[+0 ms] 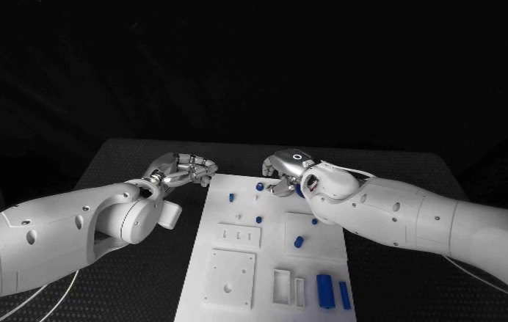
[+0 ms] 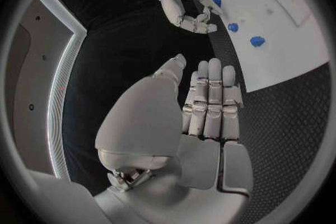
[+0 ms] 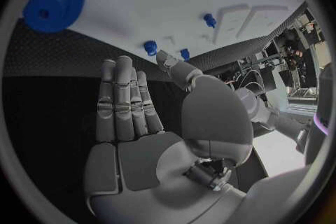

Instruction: Assemble the parts on the task board

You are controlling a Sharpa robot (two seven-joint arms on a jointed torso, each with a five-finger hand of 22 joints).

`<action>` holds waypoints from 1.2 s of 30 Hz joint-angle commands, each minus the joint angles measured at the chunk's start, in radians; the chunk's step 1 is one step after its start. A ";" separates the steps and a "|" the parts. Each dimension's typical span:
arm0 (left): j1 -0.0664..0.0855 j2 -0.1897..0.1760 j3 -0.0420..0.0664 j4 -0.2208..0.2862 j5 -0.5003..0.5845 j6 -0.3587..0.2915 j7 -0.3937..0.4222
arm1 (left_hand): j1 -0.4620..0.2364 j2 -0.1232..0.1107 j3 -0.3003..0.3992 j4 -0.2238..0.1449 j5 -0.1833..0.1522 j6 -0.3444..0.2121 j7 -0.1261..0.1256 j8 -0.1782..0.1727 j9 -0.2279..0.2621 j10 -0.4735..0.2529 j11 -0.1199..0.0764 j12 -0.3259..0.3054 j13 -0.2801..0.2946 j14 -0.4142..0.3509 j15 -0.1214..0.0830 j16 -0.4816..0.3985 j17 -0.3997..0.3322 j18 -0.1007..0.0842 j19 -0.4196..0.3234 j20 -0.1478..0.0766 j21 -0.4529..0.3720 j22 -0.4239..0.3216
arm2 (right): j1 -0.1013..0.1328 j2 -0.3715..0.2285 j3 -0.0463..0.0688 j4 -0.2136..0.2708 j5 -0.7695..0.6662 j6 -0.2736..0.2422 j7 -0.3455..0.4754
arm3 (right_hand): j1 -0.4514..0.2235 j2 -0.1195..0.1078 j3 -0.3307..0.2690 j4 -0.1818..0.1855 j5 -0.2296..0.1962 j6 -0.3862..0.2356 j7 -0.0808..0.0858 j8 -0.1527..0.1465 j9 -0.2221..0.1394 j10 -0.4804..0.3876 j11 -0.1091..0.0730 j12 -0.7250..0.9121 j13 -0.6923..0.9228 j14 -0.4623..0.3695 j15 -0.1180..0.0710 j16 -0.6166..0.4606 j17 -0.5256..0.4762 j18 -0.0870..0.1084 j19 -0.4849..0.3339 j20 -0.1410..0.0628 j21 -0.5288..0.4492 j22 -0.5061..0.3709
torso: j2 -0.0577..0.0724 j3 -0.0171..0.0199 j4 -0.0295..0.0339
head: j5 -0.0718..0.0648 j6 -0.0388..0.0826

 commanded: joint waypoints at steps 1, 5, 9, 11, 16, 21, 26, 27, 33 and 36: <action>0.005 -0.001 0.007 -0.005 -0.003 0.017 0.014 | 0.001 -0.008 -0.002 0.005 -0.006 0.001 0.005 -0.007 -0.001 0.007 0.002 -0.005 0.001 -0.004 -0.003 -0.002 0.001 0.010 -0.010 0.000 0.003 0.017 | 0.008 -0.032 0.017 0.039 0.085 0.056 0.048 | 0.000 0.006 -0.025 -0.003 0.002 -0.008 -0.006 -0.003 0.000 0.033 -0.008 0.020 0.006 0.003 -0.008 0.022 0.011 0.015 -0.004 -0.004 0.018 0.027 | 0.001 -0.0014 -0.0053 | -0.004 0.011; 0.005 -0.003 0.008 -0.016 -0.002 0.019 0.012 | 0.002 -0.007 -0.002 0.005 -0.006 0.001 0.005 -0.007 -0.001 0.007 0.002 -0.005 0.001 -0.004 -0.003 -0.002 0.001 0.010 -0.010 0.000 0.003 0.017 | 0.025 -0.107 0.045 0.099 0.098 0.066 0.054 | 0.010 0.017 -0.041 -0.005 0.002 -0.004 0.002 0.002 0.002 0.075 -0.023 0.054 0.021 0.000 -0.023 0.047 0.023 0.015 -0.003 -0.008 0.041 0.026 | 0.002 0.0021 -0.0156 | -0.002 0.017; 0.005 -0.003 0.008 -0.022 0.000 0.023 0.012 | 0.002 -0.007 -0.002 0.006 -0.007 0.001 0.005 -0.007 -0.001 0.007 0.002 -0.005 0.002 -0.004 -0.003 -0.001 0.002 0.011 -0.010 0.000 0.004 0.017 | 0.039 -0.161 0.054 0.123 0.134 0.100 0.054 | 0.017 0.018 -0.059 -0.007 0.002 0.004 0.013 0.009 0.004 0.113 -0.042 0.098 0.048 0.005 -0.040 0.080 0.036 0.015 0.005 -0.016 0.073 0.027 | -0.001 0.0039 -0.0254 | 0.001 0.020; 0.005 -0.002 0.007 -0.026 0.000 0.024 0.012 | 0.002 -0.007 -0.002 0.006 -0.007 0.001 0.005 -0.007 -0.001 0.008 0.002 -0.005 0.002 -0.004 -0.003 -0.001 0.002 0.011 -0.010 0.000 0.004 0.017 | 0.041 -0.180 0.058 0.125 0.136 0.125 0.054 | 0.021 0.020 -0.070 -0.009 0.002 0.009 0.014 0.012 0.005 0.121 -0.051 0.130 0.072 0.006 -0.048 0.112 0.050 0.015 0.011 -0.023 0.103 0.027 | -0.002 0.0043 -0.0296 | 0.000 0.022; 0.004 0.001 0.006 -0.030 0.002 0.026 0.011 | 0.003 -0.007 -0.003 0.006 -0.008 0.002 0.005 -0.007 -0.001 0.008 0.002 -0.005 0.002 -0.004 -0.003 -0.002 0.002 0.011 -0.010 0.000 0.004 0.017 | 0.041 -0.201 0.058 0.108 0.138 0.170 0.054 | 0.012 0.022 -0.100 -0.011 0.003 0.014 0.006 0.014 0.004 0.130 -0.067 0.199 0.130 0.017 -0.065 0.182 0.075 0.015 0.029 -0.039 0.168 0.028 | -0.003 0.0066 -0.0355 | -0.001 0.023; 0.004 0.001 0.002 -0.030 0.002 0.029 0.009 | 0.003 -0.007 -0.003 0.007 -0.008 0.002 0.005 -0.007 -0.001 0.008 0.002 -0.006 0.002 -0.004 -0.003 -0.002 0.002 0.011 -0.010 0.000 0.004 0.017 | 0.035 -0.192 0.057 0.070 0.122 0.222 0.045 | -0.025 0.023 -0.146 -0.007 0.005 -0.004 0.005 -0.001 -0.006 0.092 -0.070 0.263 0.203 -0.021 -0.068 0.220 0.077 0.015 -0.003 -0.042 0.209 0.024 | -0.003 0.0107 -0.0399 | -0.003 0.023; 0.004 0.005 0.002 -0.032 0.002 0.046 0.006 | 0.003 -0.007 -0.003 0.007 -0.008 0.002 0.005 -0.007 0.000 0.008 0.002 -0.006 0.002 -0.004 -0.003 -0.002 0.002 0.011 -0.010 0.000 0.004 0.017 | 0.020 -0.180 0.057 0.038 0.113 0.208 0.053 | -0.047 0.022 -0.218 -0.021 0.020 -0.012 -0.009 -0.011 -0.016 0.058 -0.083 0.464 0.376 -0.024 -0.083 0.280 0.078 0.015 -0.007 -0.044 0.246 0.023 | -0.002 0.0143 -0.0432 | -0.003 0.023; 0.004 0.005 0.002 -0.034 0.003 0.054 0.006 | 0.003 -0.007 -0.003 0.007 -0.008 0.002 0.005 -0.007 0.000 0.008 0.002 -0.006 0.002 -0.004 -0.003 -0.002 0.002 0.011 -0.010 0.000 0.004 0.017 | 0.015 -0.178 0.057 0.035 0.095 0.206 0.053 | -0.048 0.026 -0.225 -0.021 0.022 -0.012 -0.012 -0.012 -0.017 0.036 -0.085 0.511 0.416 -0.028 -0.083 0.296 0.085 0.015 -0.007 -0.046 0.253 0.023 | -0.002 0.0147 -0.0431 | -0.003 0.022; 0.003 0.007 0.001 -0.046 0.003 0.060 -0.001 | 0.006 -0.005 -0.003 0.008 -0.008 0.001 0.005 -0.008 0.000 0.007 0.002 -0.008 0.002 -0.005 -0.003 -0.002 0.002 0.011 -0.011 0.000 0.004 0.017 | -0.010 -0.160 0.057 0.000 0.069 0.194 0.057 | -0.053 0.027 -0.246 -0.022 0.036 -0.013 -0.012 -0.025 -0.032 -0.113 -0.094 0.853 0.712 -0.060 -0.090 0.475 0.191 0.015 -0.001 -0.068 0.358 0.024 | -0.004 0.0139 -0.0406 | -0.002 0.021; 0.003 0.007 0.001 -0.047 0.003 0.061 -0.002 | 0.006 -0.005 -0.004 0.008 -0.008 0.001 0.005 -0.008 0.000 0.007 0.002 -0.008 0.002 -0.005 -0.003 -0.003 0.002 0.011 -0.012 0.000 0.004 0.017 | -0.019 -0.156 0.057 -0.012 0.061 0.184 0.058 | -0.053 0.026 -0.244 -0.023 0.045 -0.016 -0.012 -0.027 -0.035 -0.133 -0.093 0.900 0.750 -0.066 -0.090 0.501 0.208 0.015 -0.003 -0.071 0.381 0.024 | -0.003 0.0126 -0.0403 | -0.002 0.018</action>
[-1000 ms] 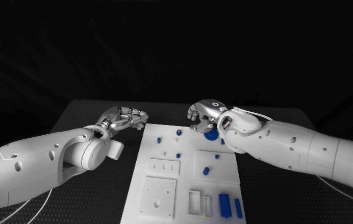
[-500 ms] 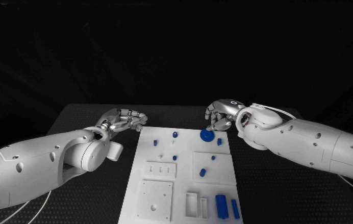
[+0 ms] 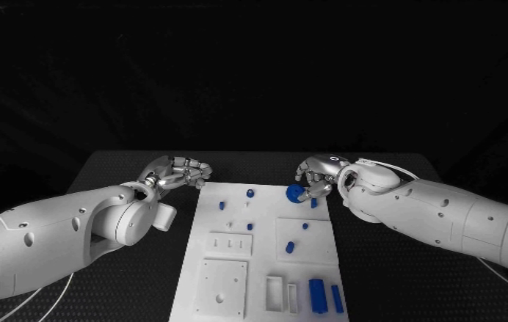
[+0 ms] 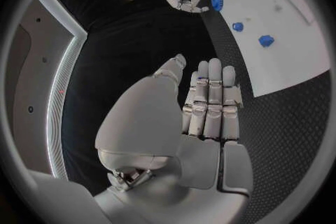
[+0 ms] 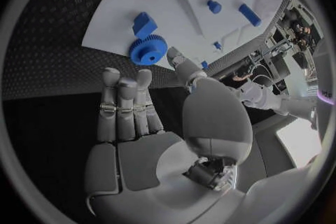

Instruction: Assemble the parts on the task board

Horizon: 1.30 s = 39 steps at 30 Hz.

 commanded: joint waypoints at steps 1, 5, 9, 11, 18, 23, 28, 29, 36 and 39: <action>0.001 0.001 0.000 0.001 0.002 0.028 0.000 | 0.006 -0.005 -0.002 0.006 -0.003 0.001 0.005 -0.004 0.000 0.007 0.002 -0.006 0.001 -0.005 -0.003 -0.003 0.002 0.016 -0.004 0.001 0.004 0.017 | -0.009 0.003 0.000 -0.009 -0.038 -0.005 0.013 | -0.005 0.001 0.001 0.003 0.010 0.001 0.005 -0.005 -0.002 -0.075 -0.005 0.034 0.027 -0.011 0.000 0.019 0.012 0.015 0.000 -0.011 0.017 0.022 | 0.000 -0.0016 0.0011 | 0.001 -0.003; 0.001 0.001 0.000 -0.001 0.002 0.028 -0.003 | 0.007 -0.005 -0.002 0.006 -0.003 0.001 0.005 -0.005 0.000 0.007 0.002 -0.006 0.001 -0.005 -0.003 -0.003 0.002 0.016 -0.004 0.001 0.004 0.017 | -0.016 0.006 0.000 -0.013 -0.045 -0.013 0.013 | 0.002 0.006 0.011 0.002 0.013 -0.002 0.006 -0.007 -0.004 -0.082 -0.004 0.099 0.076 -0.012 0.001 0.038 0.024 0.015 -0.001 -0.015 0.038 0.021 | 0.000 -0.0023 -0.0001 | 0.004 -0.004; 0.000 0.002 0.000 0.000 0.002 0.029 -0.002 | 0.008 -0.004 -0.002 0.006 -0.003 0.001 0.005 -0.005 0.000 0.007 0.002 -0.007 0.001 -0.006 -0.003 -0.003 0.002 0.016 -0.005 0.001 0.004 0.017 | -0.018 0.008 0.000 -0.019 -0.045 -0.016 0.014 | 0.011 0.011 0.024 0.002 0.019 0.002 0.008 -0.005 -0.004 -0.089 -0.002 0.114 0.088 -0.012 0.003 0.043 0.027 0.015 -0.002 -0.016 0.045 0.020 | -0.001 -0.0038 0.0010 | 0.001 -0.004; 0.000 0.002 0.000 -0.001 0.001 0.031 -0.004 | 0.008 -0.004 -0.002 0.006 -0.003 0.001 0.005 -0.005 0.000 0.007 0.002 -0.007 0.001 -0.006 -0.003 -0.003 0.002 0.016 -0.005 0.001 0.004 0.017 | -0.018 0.010 0.000 -0.022 -0.045 -0.018 0.015 | 0.014 0.014 0.030 0.003 0.022 0.007 0.008 -0.002 -0.003 -0.090 -0.002 0.119 0.091 -0.012 0.003 0.045 0.028 0.015 -0.001 -0.016 0.048 0.020 | -0.001 -0.0041 0.0019 | 0.001 -0.004; 0.000 0.001 0.000 0.001 -0.023 0.050 -0.011 | 0.019 -0.002 -0.002 0.004 0.008 -0.001 0.006 -0.007 0.000 0.006 0.003 -0.011 0.002 -0.008 -0.002 -0.005 0.003 0.017 -0.007 0.002 0.005 0.017 | -0.023 0.018 0.000 -0.026 -0.040 -0.010 0.020 | 0.026 0.021 0.067 0.010 0.022 0.013 0.009 -0.001 -0.005 -0.094 -0.001 0.131 0.099 -0.010 0.004 0.053 0.031 0.015 -0.001 -0.017 0.058 0.020 | -0.001 -0.0041 0.0011 | 0.004 -0.007; 0.000 0.002 0.000 0.000 -0.023 0.052 -0.011 | 0.018 -0.002 -0.003 0.005 0.008 -0.001 0.006 -0.007 0.000 0.006 0.004 -0.011 0.002 -0.008 -0.002 -0.005 0.003 0.016 -0.008 0.002 0.005 0.017 | -0.027 0.026 0.000 -0.039 -0.032 -0.002 0.023 | 0.022 0.025 0.084 0.019 0.019 0.016 0.008 -0.001 -0.006 -0.095 -0.002 0.135 0.101 -0.010 0.003 0.056 0.033 0.015 -0.001 -0.016 0.063 0.020 | -0.001 -0.0041 0.0016 | 0.006 -0.009; 0.000 0.001 0.000 0.000 -0.025 0.053 -0.015 | 0.018 -0.002 -0.004 0.005 0.008 -0.001 0.006 -0.008 0.000 0.006 0.004 -0.012 0.002 -0.009 -0.001 -0.005 0.003 0.016 -0.008 0.002 0.005 0.017 | -0.030 0.032 0.000 -0.049 -0.027 0.001 0.025 | 0.026 0.032 0.130 0.040 -0.027 0.023 0.007 0.002 -0.007 -0.095 -0.003 0.140 0.103 -0.011 0.002 0.061 0.035 0.015 -0.002 -0.018 0.071 0.019 | -0.001 -0.0033 0.0005 | 0.004 -0.009; 0.000 0.001 0.000 0.000 -0.026 0.053 -0.014 | 0.019 -0.002 -0.004 0.005 0.008 -0.001 0.006 -0.008 0.000 0.006 0.004 -0.012 0.002 -0.009 -0.001 -0.006 0.003 0.016 -0.008 0.002 0.005 0.017 | -0.030 0.034 0.000 -0.051 -0.027 0.004 0.024 | 0.027 0.030 0.142 0.045 -0.029 0.025 0.007 0.002 -0.007 -0.095 -0.003 0.141 0.103 -0.010 0.002 0.062 0.035 0.015 -0.002 -0.018 0.074 0.019 | -0.001 -0.0035 0.0006 | 0.006 -0.009; 0.000 0.002 0.000 0.000 -0.026 0.056 -0.015 | 0.019 -0.002 -0.004 0.006 0.008 -0.001 0.007 -0.008 0.000 0.006 0.004 -0.013 0.003 -0.009 -0.001 -0.006 0.003 0.016 -0.009 0.003 0.005 0.017 | -0.038 0.044 0.000 -0.068 -0.023 0.015 0.026 | 0.024 0.025 0.157 0.053 -0.032 0.030 0.007 0.004 -0.007 -0.096 -0.003 0.143 0.104 -0.010 0.002 0.065 0.036 0.015 -0.003 -0.018 0.079 0.019 | -0.001 -0.0026 0.0003 | 0.009 -0.013; 0.000 0.001 0.000 0.001 -0.026 0.059 -0.017 | 0.019 -0.002 -0.005 0.006 0.008 -0.001 0.007 -0.008 0.000 0.006 0.004 -0.013 0.003 -0.009 -0.001 -0.006 0.003 0.016 -0.009 0.003 0.005 0.017 | -0.041 0.044 0.000 -0.067 -0.015 0.018 0.025 | 0.022 0.024 0.158 0.054 -0.032 0.029 0.008 0.004 -0.007 -0.096 -0.002 0.143 0.104 -0.011 0.002 0.065 0.036 0.015 -0.003 -0.018 0.080 0.019 | -0.001 -0.0025 -0.0013 | 0.012 -0.015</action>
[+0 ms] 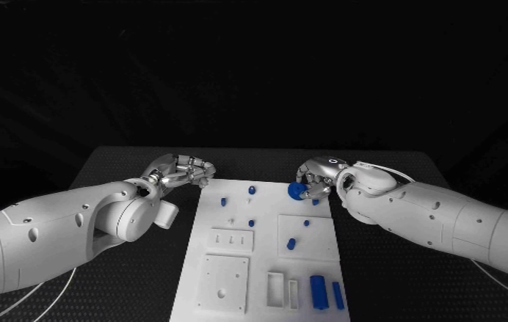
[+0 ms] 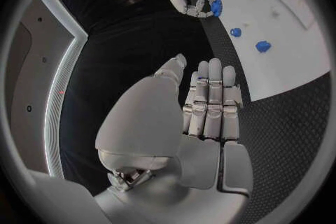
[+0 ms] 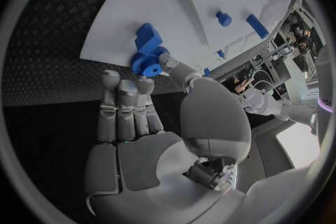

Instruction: Assemble the parts on the task board

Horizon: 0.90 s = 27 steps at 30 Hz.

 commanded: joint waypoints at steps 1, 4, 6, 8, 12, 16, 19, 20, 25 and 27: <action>0.001 0.001 0.001 0.003 -0.006 0.025 0.000 | 0.006 0.000 -0.002 0.004 0.004 -0.002 0.007 -0.004 0.000 0.006 0.004 -0.005 0.002 -0.009 -0.001 -0.006 0.001 0.017 -0.005 -0.001 0.005 0.016 | -0.011 0.002 -0.005 -0.002 0.007 0.031 0.005 | -0.006 -0.001 0.007 0.002 -0.002 0.021 0.018 0.003 -0.002 -0.091 0.000 0.005 0.001 -0.005 0.001 0.005 0.002 0.014 0.000 -0.008 0.005 0.019 | 0.000 0.0004 -0.0010 | 0.002 -0.002; 0.001 0.000 0.001 0.004 -0.006 0.030 -0.003 | 0.006 0.000 -0.003 0.004 0.004 -0.002 0.007 -0.005 0.000 0.006 0.004 -0.005 0.002 -0.009 -0.001 -0.006 0.002 0.017 -0.006 -0.001 0.005 0.016 | -0.011 0.004 -0.005 -0.004 0.008 0.038 0.003 | -0.011 -0.001 0.006 0.004 -0.001 0.022 0.018 0.004 -0.002 -0.091 0.001 0.006 0.002 -0.005 0.002 0.006 0.002 0.014 0.000 -0.008 0.008 0.019 | 0.000 0.0002 0.0003 | 0.002 -0.003; 0.001 0.000 0.001 0.005 -0.006 0.032 -0.004 | 0.006 0.000 -0.003 0.005 0.004 -0.002 0.007 -0.005 0.000 0.006 0.004 -0.006 0.002 -0.009 -0.001 -0.006 0.002 0.017 -0.006 -0.001 0.005 0.016 | -0.012 0.007 -0.005 -0.008 0.009 0.040 0.003 | -0.012 0.000 0.006 0.004 -0.001 0.023 0.018 0.004 -0.002 -0.092 0.001 0.006 0.002 -0.005 0.002 0.006 0.002 0.014 0.000 -0.008 0.008 0.019 | 0.000 0.0004 0.0005 | 0.003 -0.005; 0.001 0.000 0.001 0.004 -0.006 0.035 -0.005 | 0.006 0.000 -0.004 0.006 0.003 -0.002 0.007 -0.005 0.000 0.005 0.004 -0.006 0.002 -0.010 0.000 -0.007 0.002 0.016 -0.006 -0.001 0.005 0.016 | -0.014 0.012 -0.005 -0.014 0.009 0.046 0.002 | -0.016 -0.002 0.004 0.004 -0.001 0.021 0.019 0.003 -0.003 -0.092 0.002 0.006 0.002 -0.006 0.002 0.007 0.002 0.014 -0.001 -0.008 0.009 0.019 | 0.000 0.0002 0.0004 | 0.003 -0.006; 0.001 0.000 0.001 0.005 -0.006 0.034 -0.008 | 0.006 -0.001 -0.004 0.006 0.002 -0.003 0.007 -0.005 0.000 0.005 0.004 -0.007 0.002 -0.010 0.000 -0.007 0.002 0.016 -0.007 -0.001 0.005 0.016 | -0.018 0.016 -0.006 -0.022 0.007 0.057 0.001 | -0.017 -0.002 0.003 0.004 0.000 0.020 0.019 0.002 -0.003 -0.093 0.002 0.006 0.002 -0.006 0.003 0.007 0.003 0.014 -0.002 -0.008 0.010 0.019 | -0.001 0.0003 0.0000 | 0.005 -0.008; 0.001 -0.002 0.001 0.006 -0.007 0.035 -0.010 | 0.006 0.001 -0.005 0.007 0.002 -0.003 0.007 -0.006 0.000 0.005 0.005 -0.007 0.002 -0.010 0.000 -0.007 0.002 0.016 -0.007 0.000 0.006 0.016 | -0.022 0.017 -0.007 -0.028 0.006 0.067 0.003 | -0.018 0.000 0.002 0.004 0.000 0.021 0.019 0.003 -0.003 -0.093 0.002 0.007 0.002 -0.006 0.003 0.008 0.003 0.014 -0.002 -0.008 0.010 0.019 | 0.000 -0.0001 0.0001 | 0.005 -0.007; 0.001 -0.003 0.001 0.007 -0.009 0.036 -0.011 | 0.006 0.001 -0.005 0.007 0.001 -0.003 0.007 -0.006 0.000 0.005 0.005 -0.008 0.002 -0.011 0.000 -0.008 0.002 0.017 -0.007 0.000 0.006 0.016 | -0.024 0.018 -0.009 -0.030 0.006 0.075 0.006 | -0.020 0.003 0.002 0.004 -0.001 0.023 0.019 0.004 -0.002 -0.093 0.002 0.007 0.002 -0.006 0.003 0.008 0.003 0.014 -0.003 -0.008 0.012 0.019 | -0.001 -0.0004 -0.0012 | 0.006 -0.009; 0.001 -0.003 0.001 0.007 -0.010 0.037 -0.011 | 0.007 0.001 -0.005 0.007 0.001 -0.003 0.007 -0.006 0.000 0.005 0.005 -0.008 0.002 -0.011 0.000 -0.008 0.002 0.017 -0.007 0.000 0.006 0.016 | -0.025 0.018 -0.010 -0.030 0.006 0.076 0.006 | -0.020 0.005 0.002 0.004 0.000 0.025 0.018 0.005 -0.002 -0.093 0.002 0.008 0.002 -0.006 0.003 0.009 0.003 0.014 -0.003 -0.008 0.012 0.019 | -0.002 -0.0007 -0.0016 | 0.006 -0.009; 0.001 -0.003 0.001 0.008 -0.010 0.037 -0.011 | 0.007 0.001 -0.005 0.007 0.001 -0.003 0.007 -0.006 0.001 0.005 0.005 -0.008 0.002 -0.011 0.000 -0.008 0.002 0.017 -0.007 0.000 0.006 0.016 | -0.028 0.015 -0.012 -0.024 -0.002 0.083 0.009 | -0.012 0.017 0.012 -0.001 -0.003 0.042 0.014 0.015 0.002 -0.092 -0.003 0.011 0.003 -0.006 0.000 0.013 0.005 0.014 -0.005 -0.010 0.017 0.019 | -0.002 -0.0004 -0.0014 | 0.005 -0.012; 0.001 -0.003 0.001 0.008 -0.011 0.037 -0.012 | 0.008 0.002 -0.005 0.007 0.001 -0.003 0.007 -0.006 0.001 0.005 0.005 -0.008 0.002 -0.011 0.000 -0.008 0.002 0.017 -0.007 0.000 0.006 0.016 | -0.029 0.013 -0.012 -0.024 -0.010 0.094 0.009 | -0.008 0.025 0.024 0.001 -0.005 0.060 0.008 0.024 0.006 -0.092 -0.007 0.012 0.004 -0.006 -0.004 0.015 0.006 0.014 -0.006 -0.011 0.021 0.019 | -0.002 -0.0001 -0.0016 | 0.004 -0.010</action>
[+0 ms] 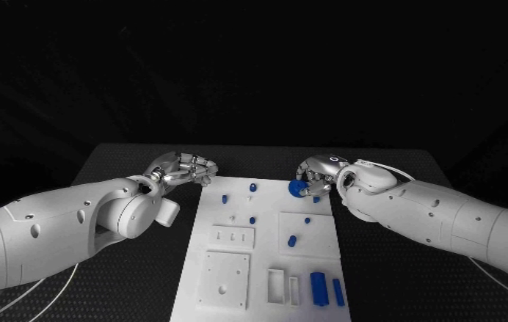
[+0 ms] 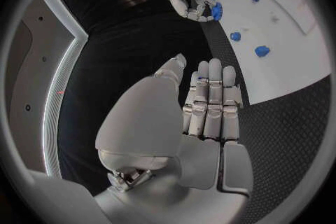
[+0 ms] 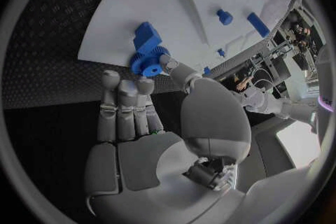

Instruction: Assemble the parts on the task board

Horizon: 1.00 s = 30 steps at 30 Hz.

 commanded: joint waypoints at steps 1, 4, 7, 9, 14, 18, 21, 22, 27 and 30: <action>0.001 0.000 0.001 0.003 -0.006 0.017 0.001 | 0.008 0.002 -0.002 0.005 0.001 -0.003 0.007 -0.006 0.001 0.005 0.005 -0.004 0.002 -0.004 0.000 -0.004 0.001 0.017 -0.008 0.000 0.006 0.016 | -0.022 -0.001 -0.014 -0.002 -0.024 0.099 -0.006 | 0.002 0.017 0.018 0.002 -0.005 0.064 0.007 0.012 0.009 -0.091 -0.009 0.005 0.002 -0.004 -0.007 0.007 0.001 0.013 0.000 -0.010 0.007 0.019 | 0.000 0.0002 -0.0001 | -0.002 0.000; 0.001 0.000 0.001 0.003 -0.007 0.016 0.001 | 0.008 0.002 -0.003 0.005 0.001 -0.003 0.007 -0.006 0.001 0.005 0.005 -0.004 0.002 -0.004 0.000 -0.004 0.001 0.017 -0.008 0.000 0.006 0.016 | -0.022 -0.003 -0.014 -0.001 -0.023 0.103 -0.002 | 0.019 0.035 0.064 0.009 -0.002 0.102 -0.005 0.032 0.017 -0.088 -0.020 0.007 0.001 -0.003 -0.017 0.010 0.002 0.013 0.001 -0.012 0.011 0.017 | 0.000 0.0001 0.0009 | -0.004 -0.001; 0.001 -0.001 0.001 0.004 -0.007 0.016 0.001 | 0.008 0.002 -0.003 0.005 0.001 -0.003 0.007 -0.006 0.001 0.005 0.005 -0.005 0.002 -0.004 0.000 -0.004 0.001 0.017 -0.008 0.000 0.006 0.016 | -0.023 -0.004 -0.014 0.003 -0.026 0.096 0.003 | 0.019 0.045 0.105 0.013 0.002 0.128 -0.015 0.043 0.021 -0.081 -0.029 0.007 -0.001 0.003 -0.025 0.010 0.000 0.013 0.005 -0.013 0.017 0.017 | 0.000 -0.0004 0.0004 | -0.004 -0.003; 0.001 -0.001 0.001 0.005 -0.007 0.016 0.001 | 0.008 0.002 -0.003 0.005 0.001 -0.003 0.007 -0.006 0.001 0.005 0.005 -0.005 0.002 -0.004 0.000 -0.004 0.001 0.017 -0.008 0.000 0.006 0.016 | -0.023 -0.004 -0.014 0.003 -0.032 0.091 0.004 | 0.011 0.051 0.125 0.015 0.002 0.145 -0.021 0.050 0.026 -0.074 -0.035 0.010 -0.002 0.009 -0.029 0.013 -0.001 0.013 0.009 -0.014 0.022 0.017 | 0.000 -0.0001 0.0000 | -0.005 -0.003; 0.001 -0.001 0.001 0.005 -0.009 0.016 0.001 | 0.008 0.002 -0.003 0.005 0.001 -0.003 0.007 -0.006 0.001 0.005 0.005 -0.005 0.002 -0.004 0.000 -0.004 0.001 0.017 -0.008 0.000 0.006 0.016 | -0.023 -0.003 -0.015 0.005 -0.045 0.077 0.003 | -0.005 0.054 0.136 0.012 0.001 0.167 -0.030 0.061 0.035 -0.061 -0.042 0.015 -0.002 0.020 -0.034 0.022 0.000 0.013 0.015 -0.017 0.033 0.018 | 0.000 0.0005 -0.0003 | -0.007 -0.004; 0.001 -0.002 0.001 0.006 -0.009 0.016 0.001 | 0.009 0.002 -0.003 0.006 0.001 -0.003 0.007 -0.006 0.001 0.006 0.005 -0.005 0.002 -0.004 0.000 -0.004 0.002 0.018 -0.008 0.000 0.006 0.016 | -0.023 -0.002 -0.015 0.008 -0.055 0.056 0.000 | -0.013 0.053 0.138 0.010 0.001 0.178 -0.035 0.067 0.041 -0.048 -0.047 0.019 -0.002 0.030 -0.039 0.028 0.000 0.013 0.024 -0.022 0.042 0.018 | 0.000 0.0001 -0.0001 | -0.007 -0.004; 0.001 -0.003 0.001 0.007 -0.011 0.016 0.000 | 0.009 0.002 -0.004 0.006 0.001 -0.003 0.007 -0.006 0.001 0.006 0.005 -0.005 0.002 -0.004 0.000 -0.004 0.002 0.018 -0.008 0.000 0.006 0.016 | -0.023 0.000 -0.015 0.011 -0.060 0.041 -0.003 | -0.021 0.052 0.137 0.011 0.000 0.181 -0.037 0.068 0.044 -0.042 -0.050 0.019 -0.003 0.035 -0.041 0.030 0.000 0.013 0.028 -0.025 0.046 0.017 | 0.000 0.0001 0.0002 | -0.009 -0.006; 0.001 -0.003 0.001 0.007 -0.011 0.016 0.000 | 0.009 0.002 -0.004 0.006 0.001 -0.003 0.007 -0.006 0.001 0.006 0.004 -0.005 0.002 -0.004 0.000 -0.004 0.002 0.018 -0.008 0.000 0.006 0.016 | -0.023 0.000 -0.015 0.010 -0.060 0.040 -0.003 | -0.022 0.052 0.137 0.011 0.000 0.182 -0.038 0.069 0.044 -0.041 -0.050 0.020 -0.004 0.036 -0.042 0.030 0.000 0.013 0.029 -0.025 0.047 0.017 | 0.000 0.0002 0.0002 | -0.009 -0.007; 0.001 -0.003 0.001 0.008 -0.013 0.018 -0.001 | 0.009 0.002 -0.004 0.006 0.000 -0.003 0.007 -0.006 0.001 0.006 0.004 -0.005 0.003 -0.004 0.000 -0.005 0.002 0.018 -0.008 0.000 0.006 0.016 | -0.023 0.002 -0.015 0.012 -0.060 0.030 -0.005 | -0.038 0.042 0.126 0.013 0.000 0.182 -0.039 0.068 0.046 -0.038 -0.051 0.018 -0.005 0.039 -0.043 0.030 -0.001 0.013 0.031 -0.027 0.050 0.016 | 0.000 0.0002 -0.0002 | -0.010 -0.005; 0.001 -0.003 0.001 0.009 -0.014 0.018 -0.002 | 0.009 0.002 -0.004 0.007 0.000 -0.003 0.007 -0.006 0.001 0.006 0.004 -0.005 0.003 -0.004 0.000 -0.005 0.002 0.018 -0.009 0.000 0.006 0.016 | -0.023 0.001 -0.014 0.017 -0.064 0.007 -0.007 | -0.040 0.041 0.124 0.013 0.000 0.182 -0.039 0.068 0.047 -0.037 -0.051 0.018 -0.006 0.039 -0.043 0.030 -0.001 0.013 0.031 -0.028 0.050 0.016 | 0.000 -0.0003 0.0001 | -0.010 -0.006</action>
